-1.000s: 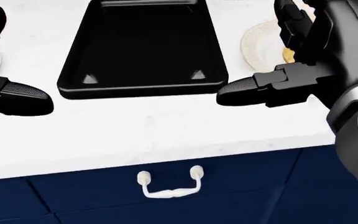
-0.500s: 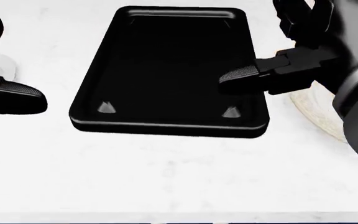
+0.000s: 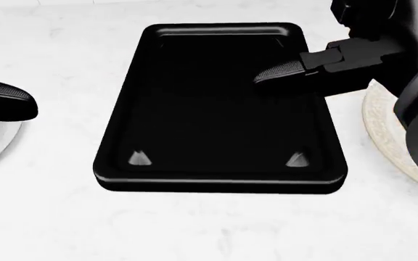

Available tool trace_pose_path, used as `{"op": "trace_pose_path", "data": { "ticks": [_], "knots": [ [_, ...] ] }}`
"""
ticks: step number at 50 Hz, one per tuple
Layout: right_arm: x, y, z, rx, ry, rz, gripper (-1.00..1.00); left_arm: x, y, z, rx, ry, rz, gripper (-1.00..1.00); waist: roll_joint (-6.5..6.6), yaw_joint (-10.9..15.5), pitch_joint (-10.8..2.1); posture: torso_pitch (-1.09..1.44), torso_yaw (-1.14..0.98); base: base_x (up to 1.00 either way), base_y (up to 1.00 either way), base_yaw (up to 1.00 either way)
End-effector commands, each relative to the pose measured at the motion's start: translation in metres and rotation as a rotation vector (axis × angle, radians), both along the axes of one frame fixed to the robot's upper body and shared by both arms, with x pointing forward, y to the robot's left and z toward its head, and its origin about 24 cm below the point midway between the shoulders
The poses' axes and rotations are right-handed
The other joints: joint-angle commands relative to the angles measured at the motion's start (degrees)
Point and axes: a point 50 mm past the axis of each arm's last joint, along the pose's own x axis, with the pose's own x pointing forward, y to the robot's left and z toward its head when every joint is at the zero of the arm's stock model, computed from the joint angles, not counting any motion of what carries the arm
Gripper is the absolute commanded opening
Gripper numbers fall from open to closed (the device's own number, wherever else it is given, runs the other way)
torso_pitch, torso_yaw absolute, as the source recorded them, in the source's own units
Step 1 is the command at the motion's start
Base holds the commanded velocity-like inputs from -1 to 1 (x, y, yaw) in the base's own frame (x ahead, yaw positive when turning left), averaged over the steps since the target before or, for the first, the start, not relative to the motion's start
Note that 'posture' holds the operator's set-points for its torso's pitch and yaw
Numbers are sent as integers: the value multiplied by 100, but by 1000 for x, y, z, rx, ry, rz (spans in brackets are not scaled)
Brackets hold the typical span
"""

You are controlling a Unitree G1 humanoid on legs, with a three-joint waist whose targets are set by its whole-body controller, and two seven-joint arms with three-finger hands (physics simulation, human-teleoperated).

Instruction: Move the dessert items from the plate to the tray.

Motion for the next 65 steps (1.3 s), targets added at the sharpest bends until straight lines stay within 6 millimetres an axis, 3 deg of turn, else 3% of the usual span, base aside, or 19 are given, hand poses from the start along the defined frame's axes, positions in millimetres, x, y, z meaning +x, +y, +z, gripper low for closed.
{"op": "trace_pose_path", "data": {
  "ticks": [1,8,12,13,17,26,30,45,55,65],
  "knots": [
    [-5,-2,15,3,-73,-5,100,-3,0,13,10,-66,8,100,61,-53,-106,0,0,0,0,0],
    [-9,-9,28,-23,-80,-19,100,4,3,25,35,-68,22,100,-328,-4,39,0,0,0,0,0],
    [-12,-11,34,-39,-82,-22,100,9,5,34,55,-96,20,100,-629,117,-23,0,0,0,0,0],
    [-12,-12,35,-43,-80,-22,100,8,7,38,117,-151,42,100,-510,115,-16,0,0,0,0,0],
    [-12,-14,51,-65,-79,-23,100,10,10,45,112,-136,52,100,-473,114,-125,0,0,0,0,0],
    [-15,-22,77,-127,-72,-52,100,3,9,47,133,-130,55,100,-402,127,-110,0,4,0,0,0],
    [-16,-22,78,-143,-65,-47,100,1,12,48,136,-127,66,100,-400,164,-69,0,6,0,0,0],
    [-13,16,102,-203,-103,45,100,-20,35,64,130,-177,98,100,-330,405,-2,0,14,0,0,0],
    [-12,37,105,-226,-117,90,100,-23,47,57,118,-165,126,100,-278,668,-16,0,19,0,0,0],
    [-14,49,120,-266,-127,108,100,-31,55,79,121,-190,136,100,-215,995,-49,0,24,0,0,0]
  ]
}}
